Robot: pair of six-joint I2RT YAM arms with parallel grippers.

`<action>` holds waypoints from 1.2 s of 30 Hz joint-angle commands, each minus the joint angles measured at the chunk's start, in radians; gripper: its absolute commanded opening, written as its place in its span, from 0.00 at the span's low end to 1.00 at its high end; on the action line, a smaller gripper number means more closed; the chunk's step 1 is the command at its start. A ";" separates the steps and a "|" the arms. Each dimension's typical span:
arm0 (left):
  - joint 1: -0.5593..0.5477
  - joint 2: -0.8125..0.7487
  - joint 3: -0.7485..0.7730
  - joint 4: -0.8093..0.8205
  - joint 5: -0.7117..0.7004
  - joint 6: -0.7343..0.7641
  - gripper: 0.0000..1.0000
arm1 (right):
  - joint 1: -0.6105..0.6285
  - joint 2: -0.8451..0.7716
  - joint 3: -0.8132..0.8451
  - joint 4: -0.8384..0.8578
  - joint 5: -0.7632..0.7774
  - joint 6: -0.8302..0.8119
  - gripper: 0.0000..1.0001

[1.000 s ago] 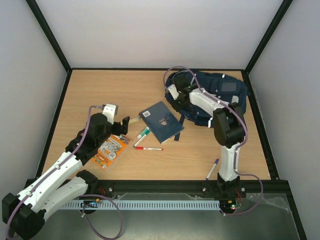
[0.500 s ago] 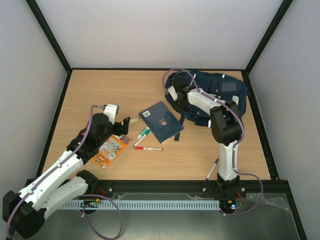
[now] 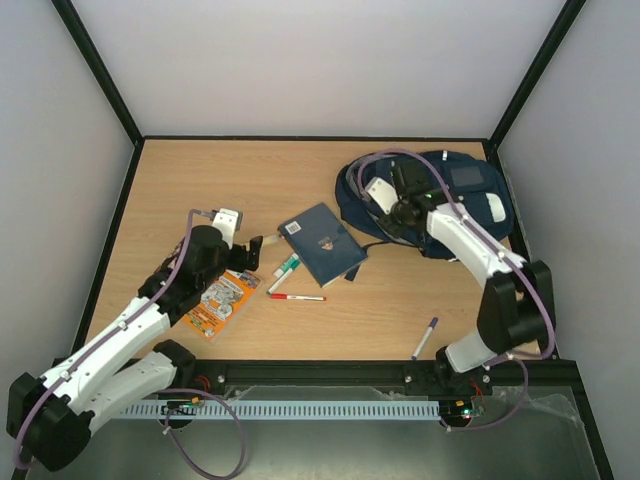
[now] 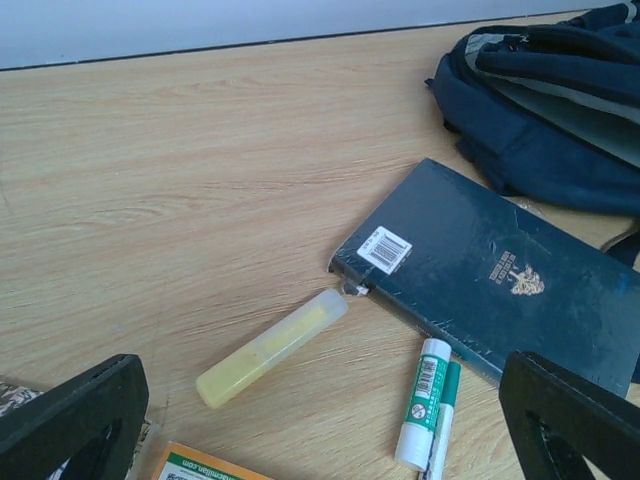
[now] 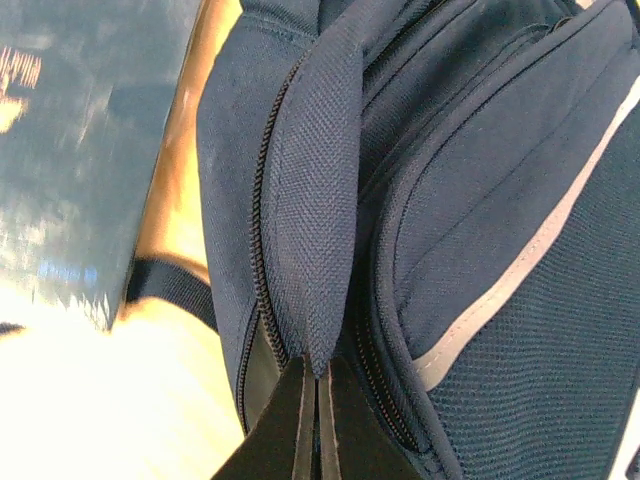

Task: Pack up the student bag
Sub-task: Adjust the student bag at the center of the board.

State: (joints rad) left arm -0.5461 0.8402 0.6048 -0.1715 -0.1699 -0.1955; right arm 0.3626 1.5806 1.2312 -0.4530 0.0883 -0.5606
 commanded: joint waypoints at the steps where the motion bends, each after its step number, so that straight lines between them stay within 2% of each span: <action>1: -0.013 0.029 0.035 -0.005 0.032 -0.005 0.99 | -0.050 -0.163 -0.112 -0.098 -0.053 -0.182 0.01; 5: -0.079 0.100 0.095 -0.049 -0.014 -0.019 0.99 | -0.069 -0.399 -0.257 -0.191 -0.141 -0.418 0.01; 11: -0.233 0.247 0.172 -0.075 -0.055 -0.080 0.99 | -0.078 -0.700 -0.459 -0.294 -0.009 -0.617 0.01; 16: -0.356 0.377 0.260 -0.089 -0.119 -0.144 0.99 | -0.087 -0.857 -0.467 -0.448 0.015 -0.686 0.01; 20: -0.362 0.476 0.350 -0.075 -0.069 -0.182 0.99 | -0.088 -0.948 -0.442 -0.514 0.012 -0.691 0.02; 21: -0.362 0.504 0.377 -0.066 -0.058 -0.178 0.99 | -0.087 -0.961 -0.441 -0.513 0.011 -0.677 0.06; 22: -0.362 0.537 0.406 -0.061 -0.049 -0.170 0.99 | -0.087 -0.971 -0.436 -0.508 0.007 -0.656 0.15; 24: -0.359 0.614 0.481 -0.065 -0.045 -0.159 0.99 | -0.087 -0.984 -0.425 -0.471 -0.008 -0.593 0.38; 27: -0.329 0.756 0.620 -0.102 -0.040 -0.164 0.99 | -0.087 -0.988 -0.409 -0.320 -0.018 -0.396 0.59; 29: -0.298 0.868 0.740 -0.128 -0.007 -0.174 1.00 | -0.087 -0.948 -0.384 -0.269 -0.029 -0.249 0.68; 31: -0.269 0.950 0.823 -0.129 0.044 -0.186 1.00 | -0.088 -0.882 -0.357 -0.262 -0.021 -0.113 0.69; 34: -0.238 1.064 0.934 -0.122 0.109 -0.204 0.99 | -0.102 -0.825 -0.372 -0.211 0.048 0.002 0.70; 36: -0.217 1.131 0.999 -0.125 0.146 -0.236 0.99 | -0.147 -0.810 -0.393 -0.158 0.076 0.041 0.75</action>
State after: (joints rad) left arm -0.8001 1.8709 1.4918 -0.2676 -0.1223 -0.3767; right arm 0.2665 0.7341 0.8570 -0.7059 0.0925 -0.7296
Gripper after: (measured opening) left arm 0.993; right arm 0.713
